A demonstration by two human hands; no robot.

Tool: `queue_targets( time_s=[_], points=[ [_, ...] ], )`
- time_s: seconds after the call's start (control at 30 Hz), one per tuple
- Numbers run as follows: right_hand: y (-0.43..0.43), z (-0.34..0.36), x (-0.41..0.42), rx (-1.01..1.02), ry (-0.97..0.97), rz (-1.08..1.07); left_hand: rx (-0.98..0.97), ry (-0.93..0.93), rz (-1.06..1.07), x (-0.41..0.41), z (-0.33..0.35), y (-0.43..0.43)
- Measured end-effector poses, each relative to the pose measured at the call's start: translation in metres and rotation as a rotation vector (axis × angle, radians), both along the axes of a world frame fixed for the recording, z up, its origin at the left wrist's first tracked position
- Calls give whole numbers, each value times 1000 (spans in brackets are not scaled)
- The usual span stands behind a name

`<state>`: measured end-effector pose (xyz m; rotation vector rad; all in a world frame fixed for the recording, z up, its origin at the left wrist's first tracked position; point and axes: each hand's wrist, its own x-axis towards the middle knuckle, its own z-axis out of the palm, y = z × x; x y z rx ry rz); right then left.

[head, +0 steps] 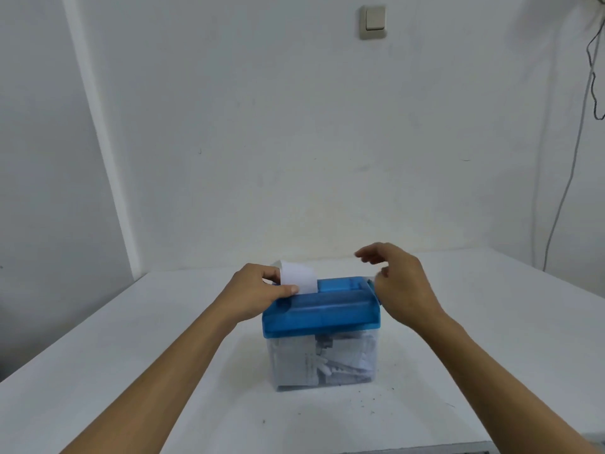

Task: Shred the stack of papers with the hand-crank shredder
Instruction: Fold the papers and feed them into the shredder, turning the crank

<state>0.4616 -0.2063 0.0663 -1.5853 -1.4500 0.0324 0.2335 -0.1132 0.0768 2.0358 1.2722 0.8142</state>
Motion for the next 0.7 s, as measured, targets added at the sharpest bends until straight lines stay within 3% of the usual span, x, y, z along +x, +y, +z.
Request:
queue_targets(
  time_s=[0.13, 0.23, 0.57, 0.7],
  points=[
    [-16, -36, 28, -223, -319, 82, -57, -41, -14, 0, 1, 0],
    [-11, -58, 36, -250, -423, 106, -61, -46, -23, 1, 2, -1],
    [14, -107, 32, -263, -572, 76, -104, -49, 3, -1, 2, 0],
    [6, -114, 19, -216, -487, 78, -107, -107, 6, -1, -2, -4]
  ],
)
